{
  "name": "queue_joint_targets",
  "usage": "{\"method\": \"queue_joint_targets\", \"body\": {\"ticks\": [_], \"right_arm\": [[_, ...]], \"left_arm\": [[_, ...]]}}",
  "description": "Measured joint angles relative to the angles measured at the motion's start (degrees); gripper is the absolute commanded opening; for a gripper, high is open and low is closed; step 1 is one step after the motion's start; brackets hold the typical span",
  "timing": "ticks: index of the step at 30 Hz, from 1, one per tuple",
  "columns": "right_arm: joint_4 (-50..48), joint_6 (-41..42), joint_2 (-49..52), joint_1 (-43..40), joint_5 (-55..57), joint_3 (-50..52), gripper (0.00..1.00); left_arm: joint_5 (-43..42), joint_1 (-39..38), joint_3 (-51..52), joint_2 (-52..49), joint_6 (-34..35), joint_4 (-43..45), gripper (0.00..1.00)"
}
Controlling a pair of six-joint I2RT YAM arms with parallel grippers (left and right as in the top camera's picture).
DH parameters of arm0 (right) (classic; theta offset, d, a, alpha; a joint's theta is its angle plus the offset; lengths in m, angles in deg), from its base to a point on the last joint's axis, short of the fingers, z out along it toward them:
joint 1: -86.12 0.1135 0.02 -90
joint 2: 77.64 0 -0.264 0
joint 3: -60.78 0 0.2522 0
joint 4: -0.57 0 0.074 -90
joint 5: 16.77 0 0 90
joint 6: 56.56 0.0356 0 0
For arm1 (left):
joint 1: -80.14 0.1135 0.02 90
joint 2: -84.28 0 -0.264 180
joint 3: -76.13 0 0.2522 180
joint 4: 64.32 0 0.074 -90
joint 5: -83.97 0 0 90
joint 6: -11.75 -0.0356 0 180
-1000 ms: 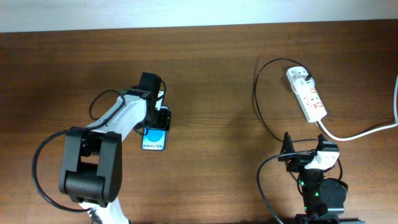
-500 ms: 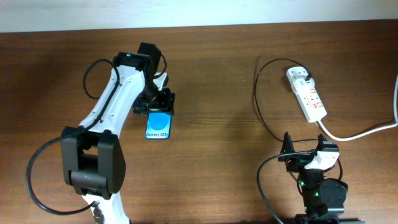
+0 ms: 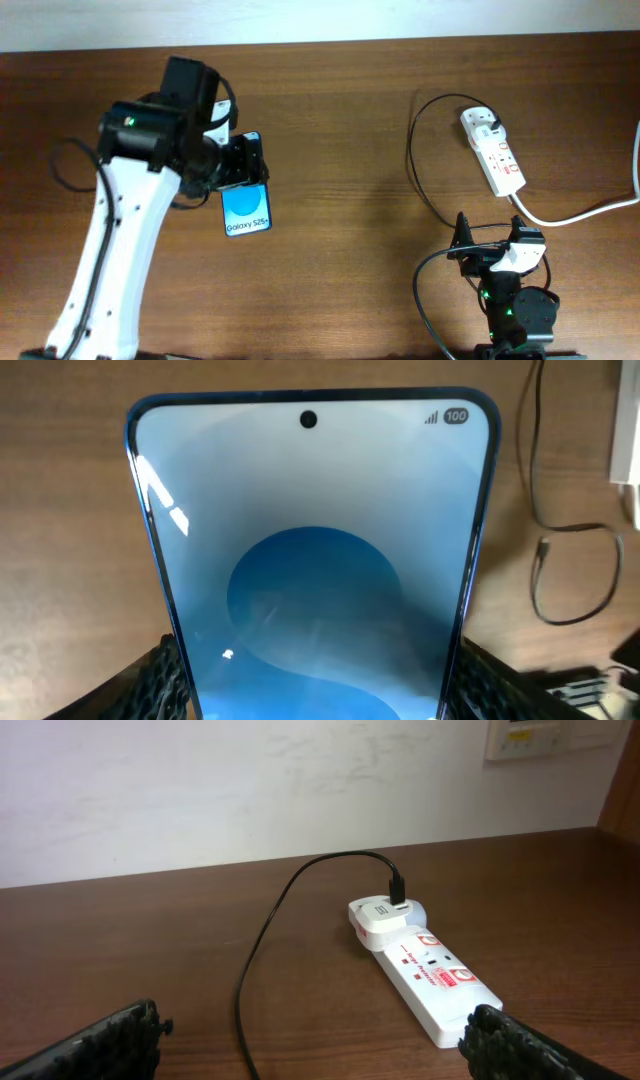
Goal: Plug charger to phone and switch on socket
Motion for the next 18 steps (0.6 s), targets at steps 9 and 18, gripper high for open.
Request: {"method": "queue_joint_targets", "body": {"ticks": [9,18], "right_arm": [[-0.57,8.00,0.00,0.00,-5.66,0.00,0.98],[1.46,39.01,0.00,0.04,-61.00,-0.15,0.98]], "left_arm": [[-0.20,0.00,0.00,1.07,12.96,-0.22,0.22],[-0.46,0.00,0.09,1.07,19.41,-1.64,0.23]]}}
